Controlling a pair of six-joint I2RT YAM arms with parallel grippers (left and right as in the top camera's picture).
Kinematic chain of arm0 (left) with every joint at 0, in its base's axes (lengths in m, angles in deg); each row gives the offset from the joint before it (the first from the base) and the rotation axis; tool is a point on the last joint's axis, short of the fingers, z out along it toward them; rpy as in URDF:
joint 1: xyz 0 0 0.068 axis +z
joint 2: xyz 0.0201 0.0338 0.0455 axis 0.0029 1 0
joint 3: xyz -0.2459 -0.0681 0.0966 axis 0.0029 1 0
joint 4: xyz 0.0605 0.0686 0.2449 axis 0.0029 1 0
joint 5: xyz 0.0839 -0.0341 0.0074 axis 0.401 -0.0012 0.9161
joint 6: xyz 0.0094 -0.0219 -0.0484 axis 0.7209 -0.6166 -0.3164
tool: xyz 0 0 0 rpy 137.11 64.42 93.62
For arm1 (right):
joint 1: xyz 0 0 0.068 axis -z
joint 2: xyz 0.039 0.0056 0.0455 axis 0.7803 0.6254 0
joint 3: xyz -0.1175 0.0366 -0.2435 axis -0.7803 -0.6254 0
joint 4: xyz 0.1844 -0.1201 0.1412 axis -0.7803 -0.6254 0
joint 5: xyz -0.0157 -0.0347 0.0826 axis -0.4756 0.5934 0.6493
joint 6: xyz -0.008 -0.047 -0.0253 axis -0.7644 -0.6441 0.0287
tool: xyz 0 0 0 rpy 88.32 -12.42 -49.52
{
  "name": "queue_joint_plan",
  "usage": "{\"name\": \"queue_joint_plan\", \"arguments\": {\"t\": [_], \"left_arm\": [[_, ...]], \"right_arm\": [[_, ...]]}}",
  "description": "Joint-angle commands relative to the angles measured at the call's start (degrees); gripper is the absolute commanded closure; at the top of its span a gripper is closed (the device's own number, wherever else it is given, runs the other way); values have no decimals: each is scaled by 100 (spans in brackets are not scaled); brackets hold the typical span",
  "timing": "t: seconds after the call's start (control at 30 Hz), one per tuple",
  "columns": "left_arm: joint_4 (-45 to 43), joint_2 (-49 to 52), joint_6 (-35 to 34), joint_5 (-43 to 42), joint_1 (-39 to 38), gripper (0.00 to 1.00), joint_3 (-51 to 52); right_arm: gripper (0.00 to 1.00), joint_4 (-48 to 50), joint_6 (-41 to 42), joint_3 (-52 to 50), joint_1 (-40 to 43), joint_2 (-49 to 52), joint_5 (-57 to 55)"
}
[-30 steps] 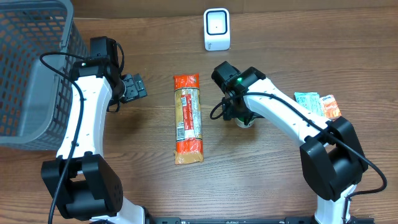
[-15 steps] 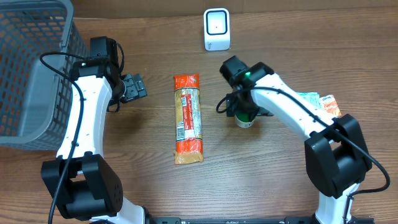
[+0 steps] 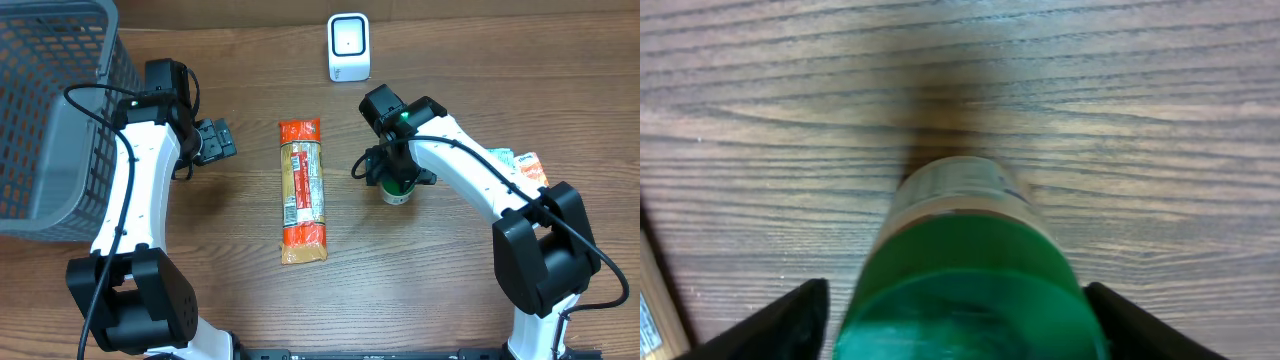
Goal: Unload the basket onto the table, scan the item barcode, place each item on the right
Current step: 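Lower the right gripper around the green jar lid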
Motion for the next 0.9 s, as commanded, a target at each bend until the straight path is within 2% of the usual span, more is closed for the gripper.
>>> {"name": "queue_joint_plan", "arguments": {"t": [0.0,0.33,0.5,0.6,0.87], "left_arm": [[-9,-31,129,52,9,0,-50],[-9,-31,129,52,9,0,-50],[-9,-31,131,52,9,0,-50],[-9,-31,129,52,9,0,-50],[-9,-31,129,52,9,0,-50]], "right_arm": [[30,15,-42,-35,-26,17,74],[26,15,-756,-35,-28,17,409],[25,17,-772,-35,-26,17,415],[18,15,-767,-35,-26,17,415],[17,-50,-422,-35,-26,17,433]]}}
